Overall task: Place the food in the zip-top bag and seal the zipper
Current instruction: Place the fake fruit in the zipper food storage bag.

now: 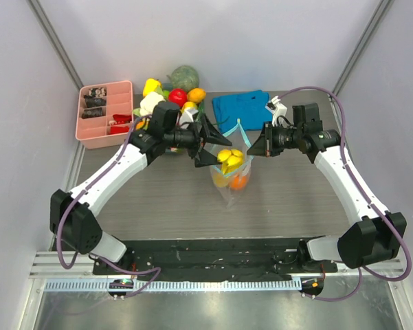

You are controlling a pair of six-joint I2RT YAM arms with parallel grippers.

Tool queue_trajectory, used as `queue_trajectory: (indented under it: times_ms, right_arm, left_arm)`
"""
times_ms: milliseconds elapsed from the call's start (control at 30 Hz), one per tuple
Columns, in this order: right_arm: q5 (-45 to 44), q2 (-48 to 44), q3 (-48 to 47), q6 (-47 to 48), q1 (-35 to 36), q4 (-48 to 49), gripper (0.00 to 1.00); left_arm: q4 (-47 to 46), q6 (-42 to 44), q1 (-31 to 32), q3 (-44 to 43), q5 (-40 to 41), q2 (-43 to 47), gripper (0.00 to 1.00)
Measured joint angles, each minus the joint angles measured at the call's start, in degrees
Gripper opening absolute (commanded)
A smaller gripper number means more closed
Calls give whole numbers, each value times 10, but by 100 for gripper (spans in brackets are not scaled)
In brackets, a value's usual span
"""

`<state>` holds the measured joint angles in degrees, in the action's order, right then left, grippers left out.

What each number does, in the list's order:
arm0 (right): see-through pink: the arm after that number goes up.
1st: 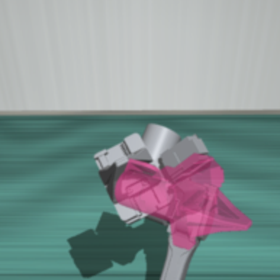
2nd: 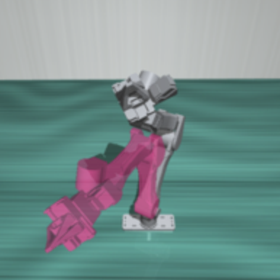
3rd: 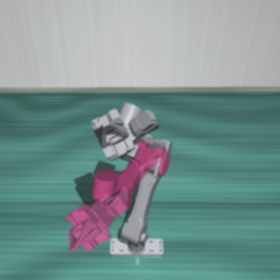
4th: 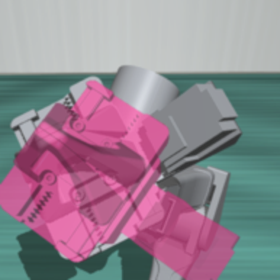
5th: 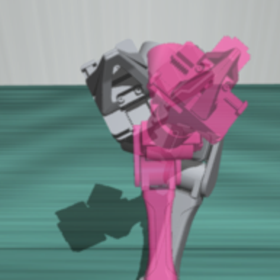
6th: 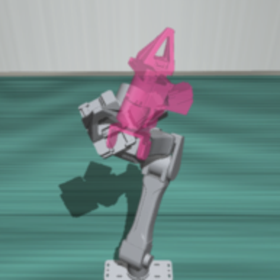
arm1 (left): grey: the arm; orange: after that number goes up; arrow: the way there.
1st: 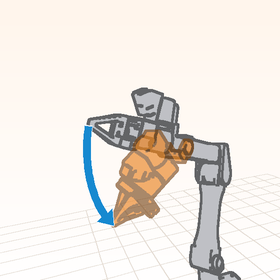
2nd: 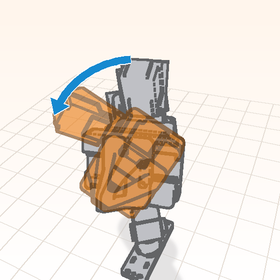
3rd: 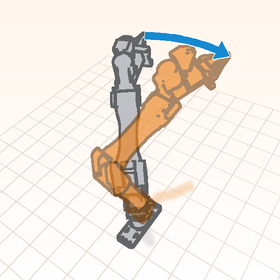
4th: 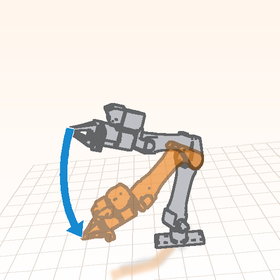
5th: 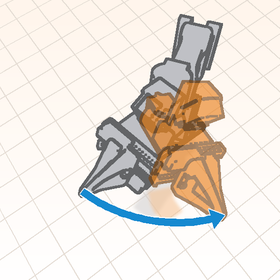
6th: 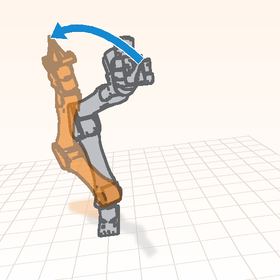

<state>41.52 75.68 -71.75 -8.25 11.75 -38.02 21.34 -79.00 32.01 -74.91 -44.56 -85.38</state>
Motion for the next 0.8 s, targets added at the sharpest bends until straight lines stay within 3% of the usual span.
queue_trajectory:
  times_ms: [33,100,267,533,800]
  right_arm:
    - [0,0,2,1,0,0,1]
    - [2,-1,4,4,0,0,1]
    - [6,-2,5,11,0,-1,1]
    - [12,-8,8,24,-2,-6,1]
    - [22,-13,8,37,-2,-9,1]
  left_arm:
    - [-1,10,0,-15,0,0,100]
    - [5,47,0,-52,8,0,100]
    - [47,168,-7,-130,78,24,90]
    - [155,375,-20,-143,205,49,88]
    - [211,500,-16,-162,231,3,85]
